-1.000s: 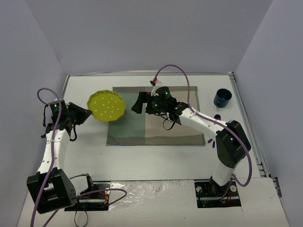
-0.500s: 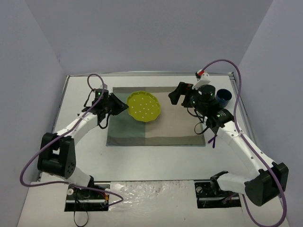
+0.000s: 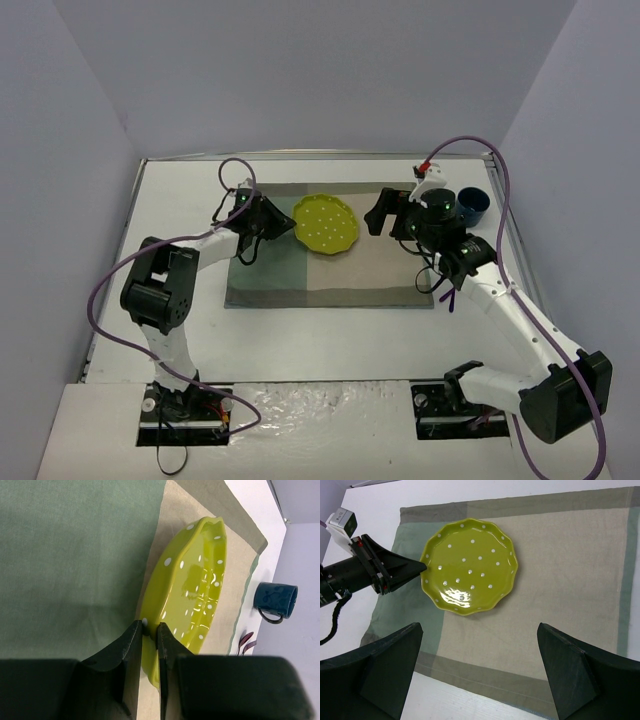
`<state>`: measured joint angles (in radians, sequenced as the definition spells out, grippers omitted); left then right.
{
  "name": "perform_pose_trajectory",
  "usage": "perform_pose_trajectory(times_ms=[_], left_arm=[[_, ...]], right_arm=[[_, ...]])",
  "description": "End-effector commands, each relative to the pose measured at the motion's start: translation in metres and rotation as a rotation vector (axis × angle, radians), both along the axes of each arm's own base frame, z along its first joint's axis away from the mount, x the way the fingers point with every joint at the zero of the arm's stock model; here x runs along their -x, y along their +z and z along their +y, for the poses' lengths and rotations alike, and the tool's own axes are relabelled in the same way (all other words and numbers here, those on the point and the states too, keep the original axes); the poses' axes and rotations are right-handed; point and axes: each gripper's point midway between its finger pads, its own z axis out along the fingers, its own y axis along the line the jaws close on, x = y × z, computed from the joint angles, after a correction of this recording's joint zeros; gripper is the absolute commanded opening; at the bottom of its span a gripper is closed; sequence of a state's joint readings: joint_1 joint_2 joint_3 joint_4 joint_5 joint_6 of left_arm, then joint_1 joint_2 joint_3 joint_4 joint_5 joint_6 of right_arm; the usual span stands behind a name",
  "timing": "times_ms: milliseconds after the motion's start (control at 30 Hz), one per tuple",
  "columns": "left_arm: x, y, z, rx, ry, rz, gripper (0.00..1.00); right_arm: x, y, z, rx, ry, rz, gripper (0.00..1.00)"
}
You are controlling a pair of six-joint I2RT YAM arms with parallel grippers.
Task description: Set the dinner table for one person
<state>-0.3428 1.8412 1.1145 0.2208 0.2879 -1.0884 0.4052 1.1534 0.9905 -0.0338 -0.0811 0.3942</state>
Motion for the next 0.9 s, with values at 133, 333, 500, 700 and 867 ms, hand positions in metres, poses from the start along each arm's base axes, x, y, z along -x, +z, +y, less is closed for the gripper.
perform_pose_trajectory(times_ms=[133, 333, 500, 700, 867], left_arm=[[-0.031, 0.111, -0.035, 0.24, -0.044, -0.3, 0.0], [-0.024, 0.099, -0.038, 0.243, -0.053, -0.269, 0.0], [-0.012, 0.097, -0.043, 0.266, -0.072, -0.25, 0.0], [-0.003, 0.088, -0.038, 0.248, -0.069, -0.228, 0.0], [0.003, 0.082, -0.038, 0.25, -0.08, -0.217, 0.0]], right_arm=[[-0.008, 0.019, -0.009, -0.003, -0.03, -0.071, 0.96], [-0.009, 0.015, -0.01, 0.0, -0.033, -0.063, 0.96], [-0.01, 0.013, -0.01, 0.004, -0.035, -0.058, 0.96], [-0.011, 0.01, -0.01, 0.003, -0.034, -0.048, 0.96], [-0.011, 0.008, -0.01, 0.004, -0.032, -0.044, 0.96]])
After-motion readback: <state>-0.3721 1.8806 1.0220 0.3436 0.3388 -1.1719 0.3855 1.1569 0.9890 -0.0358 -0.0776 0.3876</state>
